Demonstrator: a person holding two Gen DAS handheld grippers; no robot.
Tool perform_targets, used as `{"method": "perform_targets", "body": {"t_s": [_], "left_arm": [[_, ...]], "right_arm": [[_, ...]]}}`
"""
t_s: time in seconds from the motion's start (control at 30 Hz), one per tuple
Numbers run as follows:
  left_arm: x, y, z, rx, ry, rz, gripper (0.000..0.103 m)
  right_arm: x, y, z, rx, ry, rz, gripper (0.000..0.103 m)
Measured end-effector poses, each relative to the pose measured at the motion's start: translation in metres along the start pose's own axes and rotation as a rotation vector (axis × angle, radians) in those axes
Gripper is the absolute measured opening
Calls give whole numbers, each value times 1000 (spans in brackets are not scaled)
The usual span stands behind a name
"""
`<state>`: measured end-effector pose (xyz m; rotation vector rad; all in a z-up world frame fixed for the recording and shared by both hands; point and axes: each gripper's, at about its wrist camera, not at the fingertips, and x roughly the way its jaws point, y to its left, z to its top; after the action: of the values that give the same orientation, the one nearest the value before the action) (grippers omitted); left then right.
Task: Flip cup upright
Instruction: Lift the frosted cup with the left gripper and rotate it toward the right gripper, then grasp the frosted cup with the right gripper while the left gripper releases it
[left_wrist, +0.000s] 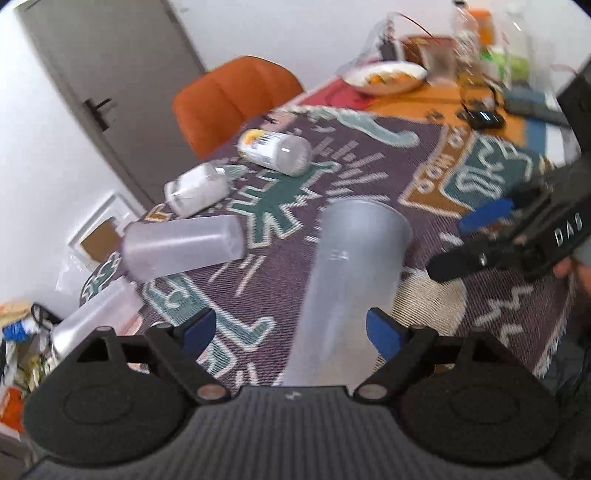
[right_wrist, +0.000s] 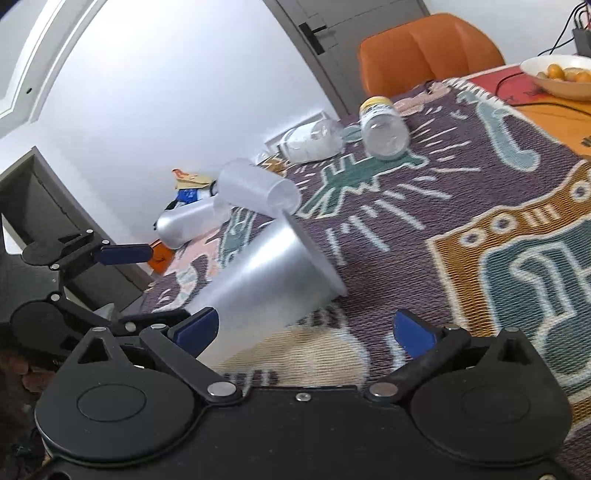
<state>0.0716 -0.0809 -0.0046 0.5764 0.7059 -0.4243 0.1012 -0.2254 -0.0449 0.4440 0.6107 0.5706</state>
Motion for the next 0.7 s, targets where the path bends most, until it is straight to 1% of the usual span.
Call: {"method": "perform_targets", "body": {"t_s": [0.1, 0.17, 0.33, 0.43, 0.53, 0.7], "left_arm": [[-6, 12, -4, -82, -31, 6, 87], [-9, 20, -9, -134, -49, 14, 88], [-13, 35, -23, -261, -98, 96, 90], [-14, 46, -32, -367, -122, 122, 90], [-18, 57, -40, -459, -153, 154, 90], [-23, 78, -53, -618, -189, 165, 91]], "right_arm": [[7, 6, 4, 41, 14, 29, 103], [12, 7, 7, 91, 25, 42, 103], [29, 10, 10, 213, 46, 90, 103], [40, 10, 10, 276, 60, 74, 103], [50, 9, 11, 329, 64, 24, 103], [63, 5, 15, 420, 52, -45, 103]]}}
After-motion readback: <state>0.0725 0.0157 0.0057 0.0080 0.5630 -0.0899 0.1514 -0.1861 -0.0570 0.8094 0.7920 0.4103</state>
